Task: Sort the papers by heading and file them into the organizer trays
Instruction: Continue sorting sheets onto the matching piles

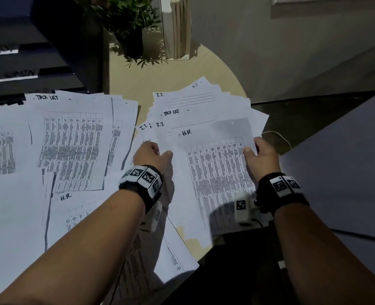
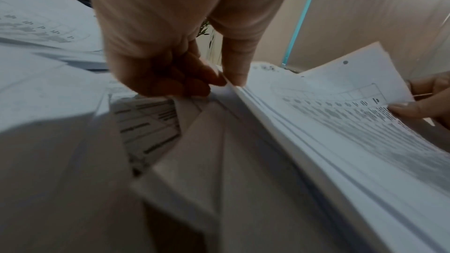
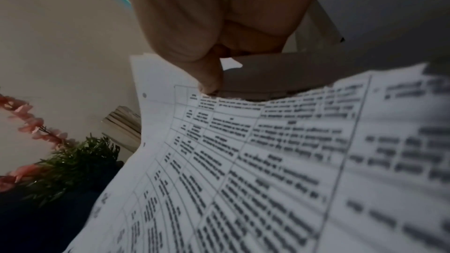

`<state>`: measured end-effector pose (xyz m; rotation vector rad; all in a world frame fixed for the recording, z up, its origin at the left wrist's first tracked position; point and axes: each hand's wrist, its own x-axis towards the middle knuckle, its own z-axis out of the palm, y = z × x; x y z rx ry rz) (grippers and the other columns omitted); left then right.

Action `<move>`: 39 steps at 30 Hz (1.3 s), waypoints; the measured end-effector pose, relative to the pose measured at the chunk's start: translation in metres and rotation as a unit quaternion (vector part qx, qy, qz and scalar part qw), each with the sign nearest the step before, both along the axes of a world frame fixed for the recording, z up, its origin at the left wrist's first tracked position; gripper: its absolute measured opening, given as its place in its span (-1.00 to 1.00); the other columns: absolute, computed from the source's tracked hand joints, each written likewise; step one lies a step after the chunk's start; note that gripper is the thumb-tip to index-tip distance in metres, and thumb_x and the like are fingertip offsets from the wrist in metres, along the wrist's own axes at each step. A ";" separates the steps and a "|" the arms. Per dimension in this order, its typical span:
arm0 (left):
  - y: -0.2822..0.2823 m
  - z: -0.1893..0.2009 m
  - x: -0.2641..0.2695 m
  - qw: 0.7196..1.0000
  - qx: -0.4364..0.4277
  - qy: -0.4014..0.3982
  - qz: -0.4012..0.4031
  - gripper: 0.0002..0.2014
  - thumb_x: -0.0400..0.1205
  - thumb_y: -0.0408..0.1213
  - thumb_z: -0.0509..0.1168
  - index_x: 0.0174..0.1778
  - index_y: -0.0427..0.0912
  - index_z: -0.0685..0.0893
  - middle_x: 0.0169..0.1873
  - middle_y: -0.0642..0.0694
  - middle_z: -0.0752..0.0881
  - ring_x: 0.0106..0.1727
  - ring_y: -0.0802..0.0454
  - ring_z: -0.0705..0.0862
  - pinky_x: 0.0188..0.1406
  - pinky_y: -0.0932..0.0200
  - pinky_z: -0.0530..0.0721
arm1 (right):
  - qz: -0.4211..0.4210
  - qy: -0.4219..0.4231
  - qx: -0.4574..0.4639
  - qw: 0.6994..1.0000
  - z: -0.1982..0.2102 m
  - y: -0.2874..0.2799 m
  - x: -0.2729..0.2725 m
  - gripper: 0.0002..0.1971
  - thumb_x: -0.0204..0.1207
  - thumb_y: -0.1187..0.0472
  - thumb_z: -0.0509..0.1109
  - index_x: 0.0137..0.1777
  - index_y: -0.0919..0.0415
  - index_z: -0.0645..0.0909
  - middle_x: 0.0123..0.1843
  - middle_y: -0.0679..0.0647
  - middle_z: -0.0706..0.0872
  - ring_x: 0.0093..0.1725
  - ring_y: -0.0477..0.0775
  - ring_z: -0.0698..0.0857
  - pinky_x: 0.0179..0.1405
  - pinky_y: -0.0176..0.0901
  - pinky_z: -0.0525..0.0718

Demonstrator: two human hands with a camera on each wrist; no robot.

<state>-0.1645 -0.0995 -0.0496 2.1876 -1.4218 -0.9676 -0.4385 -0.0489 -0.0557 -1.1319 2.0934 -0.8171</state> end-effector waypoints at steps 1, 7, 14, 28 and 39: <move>0.001 0.001 0.000 1.000 -0.011 -0.008 -0.002 -0.73 0.53 -0.12 0.49 -0.08 -0.15 0.54 -0.27 0.01 0.60 -0.19 -0.01 0.58 -0.21 0.21 0.43 | -0.001 0.008 -0.007 1.000 -0.001 -0.001 -0.001 -0.84 0.62 0.26 0.33 0.14 0.24 0.64 0.11 0.17 0.69 0.09 0.22 0.69 0.20 0.05 0.67; 0.005 0.004 0.013 0.999 -0.033 -0.028 0.016 -0.87 0.56 -0.21 0.43 -0.19 -0.18 0.65 -0.38 0.01 0.62 -0.28 -0.01 0.59 -0.31 0.24 0.44 | -0.017 -0.036 -0.014 0.999 0.001 0.000 -0.007 -0.80 0.63 0.35 0.33 0.20 0.21 0.66 0.05 0.06 0.74 0.08 0.10 0.71 0.11 -0.15 0.60; 0.016 0.010 0.016 0.991 -0.095 0.062 0.072 -0.93 0.69 -0.28 0.28 -0.07 -0.18 0.55 -0.31 0.07 0.58 -0.28 0.10 0.55 -0.35 0.25 0.43 | -0.050 -0.102 -0.039 0.993 0.007 -0.003 -0.005 -0.71 0.61 0.46 0.31 0.26 0.23 0.66 0.05 0.03 0.74 0.10 0.05 0.70 0.12 -0.20 0.56; 0.037 0.013 0.040 0.994 -0.008 0.008 0.107 -0.80 0.55 -0.42 0.40 0.05 -0.32 0.59 -0.14 -0.16 0.65 -0.07 -0.15 0.64 -0.15 0.19 0.43 | -0.039 -0.176 -0.018 0.983 0.004 -0.006 0.011 -0.64 0.50 0.55 0.30 -0.30 0.05 0.63 0.05 0.05 0.74 0.06 0.18 0.70 -0.12 0.01 0.67; 0.030 0.027 0.101 0.969 -0.075 -0.019 0.235 -0.88 0.63 -0.41 0.34 0.00 -0.38 0.57 -0.10 -0.27 0.64 -0.08 -0.14 0.59 -0.11 0.15 0.44 | 0.026 0.165 0.104 0.980 0.005 -0.036 0.040 -0.73 0.61 0.11 0.37 0.24 0.20 0.66 0.46 0.22 0.42 0.38 0.26 0.45 0.37 -0.02 0.45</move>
